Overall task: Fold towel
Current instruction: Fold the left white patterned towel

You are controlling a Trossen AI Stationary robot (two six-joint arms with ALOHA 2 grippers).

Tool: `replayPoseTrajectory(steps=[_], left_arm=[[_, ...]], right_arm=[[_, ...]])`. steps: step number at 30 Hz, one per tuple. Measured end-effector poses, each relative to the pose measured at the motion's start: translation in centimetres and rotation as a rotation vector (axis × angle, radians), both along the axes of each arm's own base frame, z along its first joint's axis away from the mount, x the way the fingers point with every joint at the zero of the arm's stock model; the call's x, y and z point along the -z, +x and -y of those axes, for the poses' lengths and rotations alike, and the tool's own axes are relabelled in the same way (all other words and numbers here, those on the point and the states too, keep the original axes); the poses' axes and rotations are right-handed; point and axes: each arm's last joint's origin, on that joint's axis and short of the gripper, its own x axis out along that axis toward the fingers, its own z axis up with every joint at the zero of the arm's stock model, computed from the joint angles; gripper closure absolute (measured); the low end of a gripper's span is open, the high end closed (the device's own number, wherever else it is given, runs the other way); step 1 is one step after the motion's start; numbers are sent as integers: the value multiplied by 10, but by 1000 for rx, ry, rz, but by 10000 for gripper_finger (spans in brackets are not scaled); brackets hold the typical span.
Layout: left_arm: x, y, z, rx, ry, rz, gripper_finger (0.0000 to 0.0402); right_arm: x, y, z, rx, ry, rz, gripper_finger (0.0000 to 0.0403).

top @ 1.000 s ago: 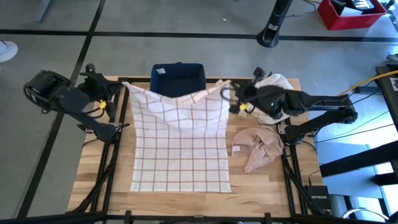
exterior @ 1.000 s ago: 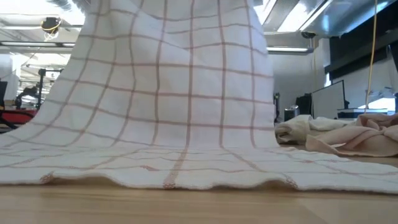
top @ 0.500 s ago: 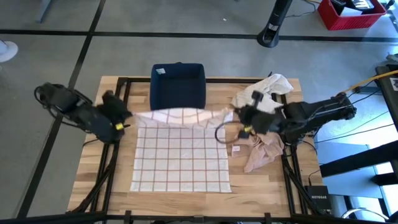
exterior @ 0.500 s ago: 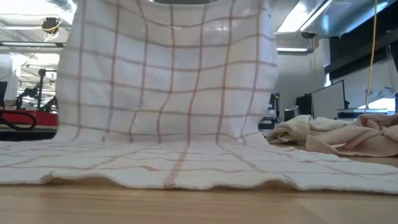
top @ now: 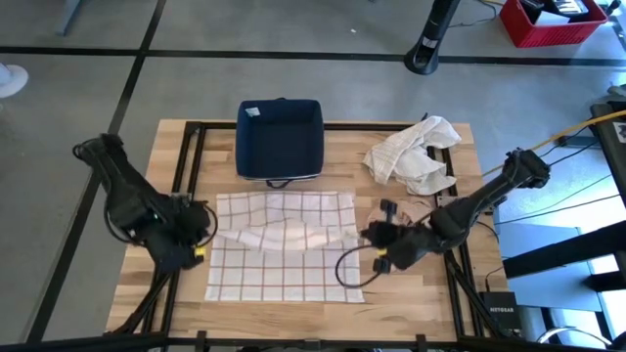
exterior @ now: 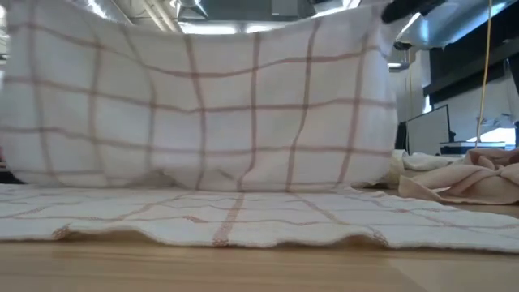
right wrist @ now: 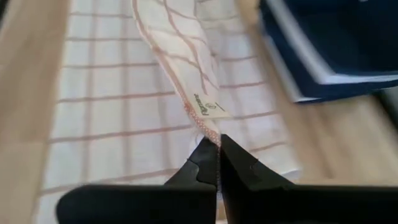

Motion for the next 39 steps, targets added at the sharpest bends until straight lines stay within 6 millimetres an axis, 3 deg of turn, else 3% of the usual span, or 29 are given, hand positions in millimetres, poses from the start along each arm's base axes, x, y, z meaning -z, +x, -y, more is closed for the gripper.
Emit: replayPoseTrajectory(steps=[11,19,23,32,39], left_arm=[[28,10,62,41,-58,4,399],[93,13,95,28,41,-195,392],[119,12,108,55,47,-215,394],[127,15,126,91,-36,-166,392],[128,13,126,99,-65,-220,397]], right_arm=[[39,13,-42,-89,117,-100,398],[82,22,-62,-149,127,-278,395],[99,24,-67,-174,141,-358,394],[117,29,-75,-174,236,-425,394],[114,32,-80,-162,380,-425,393]])
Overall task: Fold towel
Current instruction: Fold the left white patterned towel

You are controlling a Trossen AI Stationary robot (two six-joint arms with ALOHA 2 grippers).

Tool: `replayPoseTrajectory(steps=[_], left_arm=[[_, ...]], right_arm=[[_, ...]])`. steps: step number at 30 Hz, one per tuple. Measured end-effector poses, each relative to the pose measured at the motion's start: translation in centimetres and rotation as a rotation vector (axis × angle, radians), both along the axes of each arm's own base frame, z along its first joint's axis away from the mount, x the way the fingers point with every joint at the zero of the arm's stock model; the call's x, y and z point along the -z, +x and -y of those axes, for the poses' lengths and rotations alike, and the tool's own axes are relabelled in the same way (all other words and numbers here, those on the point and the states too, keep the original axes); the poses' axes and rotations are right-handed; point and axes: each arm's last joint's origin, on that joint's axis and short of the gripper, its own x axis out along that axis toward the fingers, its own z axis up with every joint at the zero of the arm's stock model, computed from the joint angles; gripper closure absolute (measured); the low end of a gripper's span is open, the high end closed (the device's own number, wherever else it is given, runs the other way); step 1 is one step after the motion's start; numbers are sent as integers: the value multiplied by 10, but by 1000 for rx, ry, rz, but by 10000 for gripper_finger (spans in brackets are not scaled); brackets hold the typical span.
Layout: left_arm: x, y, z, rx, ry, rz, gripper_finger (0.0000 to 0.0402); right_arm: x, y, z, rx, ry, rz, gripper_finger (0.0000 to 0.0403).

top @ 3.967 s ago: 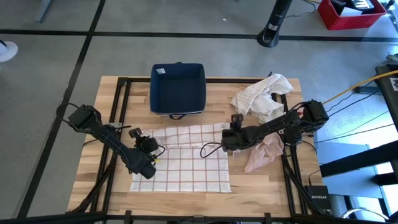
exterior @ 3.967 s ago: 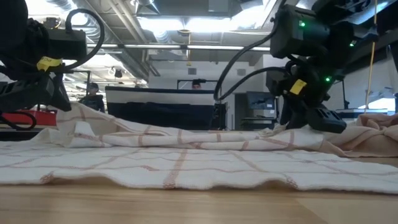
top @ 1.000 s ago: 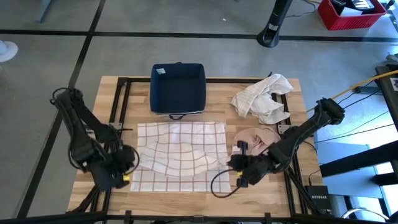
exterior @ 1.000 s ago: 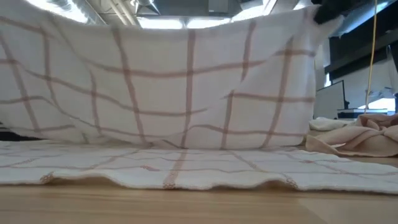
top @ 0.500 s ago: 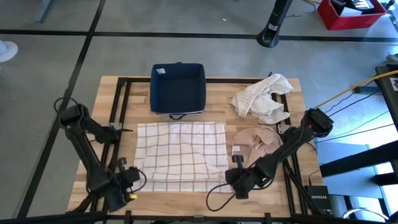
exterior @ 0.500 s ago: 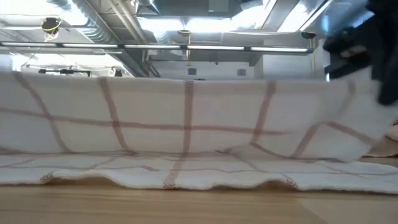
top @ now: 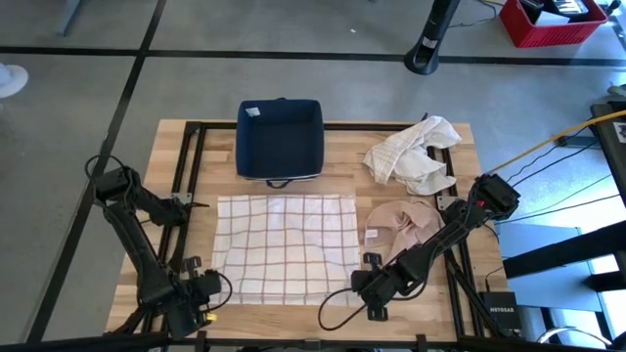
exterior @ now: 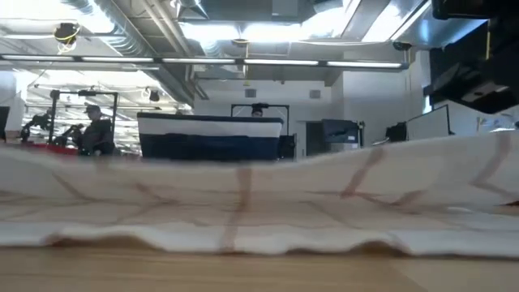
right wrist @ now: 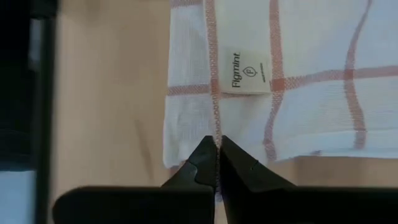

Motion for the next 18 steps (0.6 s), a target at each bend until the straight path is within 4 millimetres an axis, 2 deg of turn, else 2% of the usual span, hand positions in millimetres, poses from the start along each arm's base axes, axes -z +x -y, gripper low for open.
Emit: replayPoseTrajectory(steps=[18], left_arm=[[0,-5,3,44,-14,-37,388]], right_arm=[[-3,4,-9,47,195,-35,393]])
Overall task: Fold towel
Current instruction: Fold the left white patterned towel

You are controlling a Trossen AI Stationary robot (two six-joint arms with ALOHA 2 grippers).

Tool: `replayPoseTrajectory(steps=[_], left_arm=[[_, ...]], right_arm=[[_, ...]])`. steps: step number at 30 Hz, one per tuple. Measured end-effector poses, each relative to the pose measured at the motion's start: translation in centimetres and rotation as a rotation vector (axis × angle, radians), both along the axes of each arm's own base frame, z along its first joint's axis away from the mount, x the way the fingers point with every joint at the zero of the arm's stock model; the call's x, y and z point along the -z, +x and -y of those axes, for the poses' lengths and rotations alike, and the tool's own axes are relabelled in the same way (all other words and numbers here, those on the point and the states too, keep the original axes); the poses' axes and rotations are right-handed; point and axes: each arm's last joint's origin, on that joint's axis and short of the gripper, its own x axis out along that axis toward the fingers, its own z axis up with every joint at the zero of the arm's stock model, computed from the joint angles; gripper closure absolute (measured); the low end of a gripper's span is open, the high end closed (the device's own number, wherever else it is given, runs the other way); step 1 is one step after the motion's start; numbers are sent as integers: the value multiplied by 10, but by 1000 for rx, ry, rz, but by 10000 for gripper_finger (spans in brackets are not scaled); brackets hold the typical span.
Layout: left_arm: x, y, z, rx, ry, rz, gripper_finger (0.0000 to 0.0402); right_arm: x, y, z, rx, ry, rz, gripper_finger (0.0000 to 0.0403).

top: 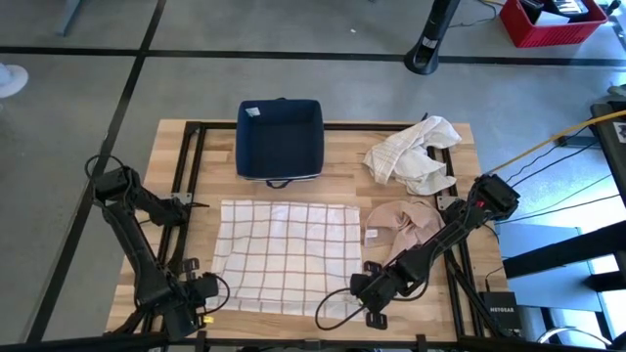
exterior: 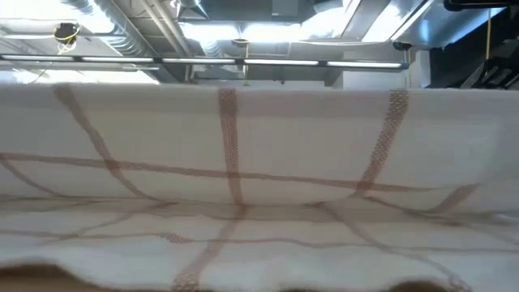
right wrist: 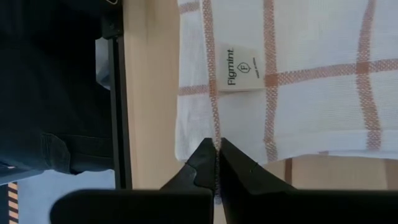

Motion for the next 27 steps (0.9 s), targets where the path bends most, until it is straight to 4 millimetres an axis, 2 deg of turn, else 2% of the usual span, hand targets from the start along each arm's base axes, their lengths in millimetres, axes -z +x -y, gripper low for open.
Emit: replayPoseTrajectory(steps=[5,8,12,16,20,24,27], left_arm=[[0,1,2,31,-9,7,372],[0,2,4,56,-28,19,356],[0,2,6,53,-53,15,323],[0,-2,7,42,-116,-115,291],[0,-1,6,7,-158,-202,277],[0,11,0,5,-109,-107,275],[-1,25,-9,29,7,58,275]], right_arm=[[0,0,0,10,7,-1,392],[0,0,0,6,16,-8,379],[0,0,-1,12,31,-18,325],[-1,-2,-3,-12,106,-85,259],[-1,-3,-4,-41,190,-165,208],[-1,1,1,-35,174,-143,182],[-1,10,11,-26,45,-17,178]])
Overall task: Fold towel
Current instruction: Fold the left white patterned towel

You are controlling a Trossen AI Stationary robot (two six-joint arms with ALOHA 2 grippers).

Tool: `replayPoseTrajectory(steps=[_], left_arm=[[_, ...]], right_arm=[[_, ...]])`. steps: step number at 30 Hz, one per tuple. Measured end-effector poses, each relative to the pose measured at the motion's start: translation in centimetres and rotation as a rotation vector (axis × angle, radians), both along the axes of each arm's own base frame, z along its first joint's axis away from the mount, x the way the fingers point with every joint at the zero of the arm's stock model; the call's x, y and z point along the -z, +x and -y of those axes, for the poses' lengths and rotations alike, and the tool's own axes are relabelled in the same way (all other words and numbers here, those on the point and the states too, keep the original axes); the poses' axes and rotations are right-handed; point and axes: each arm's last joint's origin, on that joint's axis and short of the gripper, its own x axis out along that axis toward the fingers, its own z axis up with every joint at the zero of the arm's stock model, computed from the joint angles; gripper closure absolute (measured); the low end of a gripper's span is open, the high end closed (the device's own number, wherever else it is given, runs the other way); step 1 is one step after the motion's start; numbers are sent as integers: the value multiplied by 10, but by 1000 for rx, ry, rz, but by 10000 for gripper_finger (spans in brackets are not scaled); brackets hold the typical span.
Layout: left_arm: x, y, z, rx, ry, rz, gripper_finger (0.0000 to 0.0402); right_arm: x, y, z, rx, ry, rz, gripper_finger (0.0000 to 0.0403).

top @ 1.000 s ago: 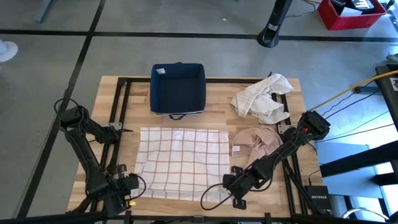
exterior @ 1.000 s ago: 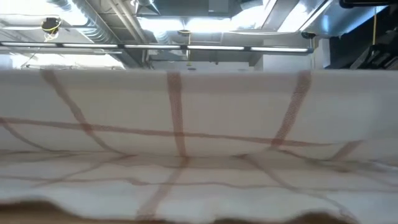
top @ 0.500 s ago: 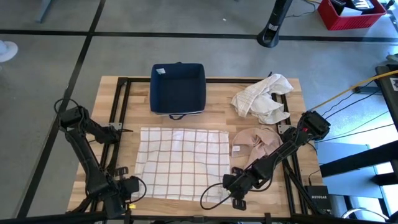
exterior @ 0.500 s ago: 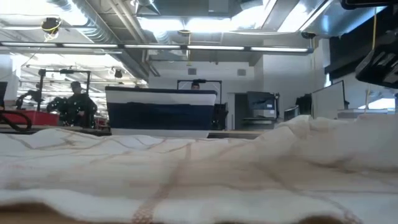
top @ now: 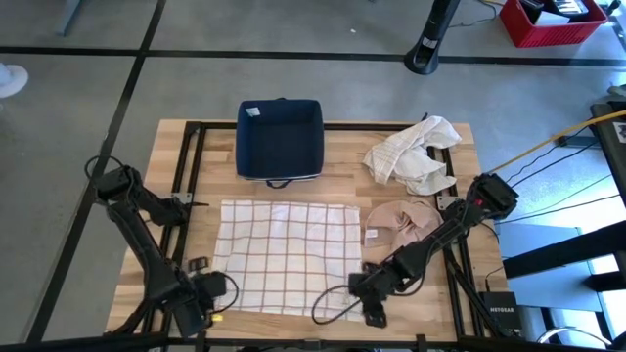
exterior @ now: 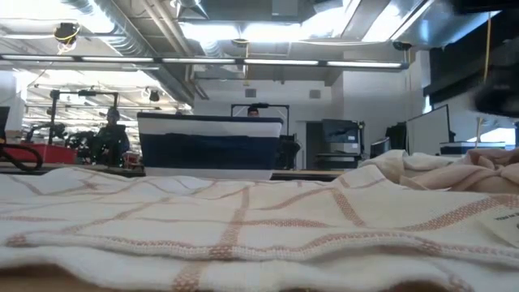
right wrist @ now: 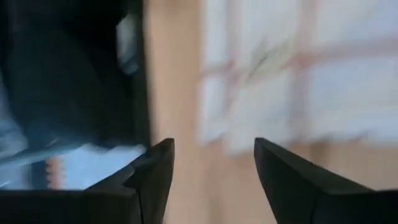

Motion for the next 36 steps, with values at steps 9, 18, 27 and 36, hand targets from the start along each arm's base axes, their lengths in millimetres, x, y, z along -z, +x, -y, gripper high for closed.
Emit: replayPoseTrajectory(steps=[9,18,27,36], left_arm=[[27,34,-21,87,349,63,275],[65,30,-7,184,238,-256,275],[52,29,0,185,233,-255,275],[7,49,-5,126,279,86,275]], right_arm=[[11,20,26,67,-511,270,178],[33,16,55,45,-626,13,178],[25,21,58,62,-603,6,178],[18,38,52,29,-579,147,178]])
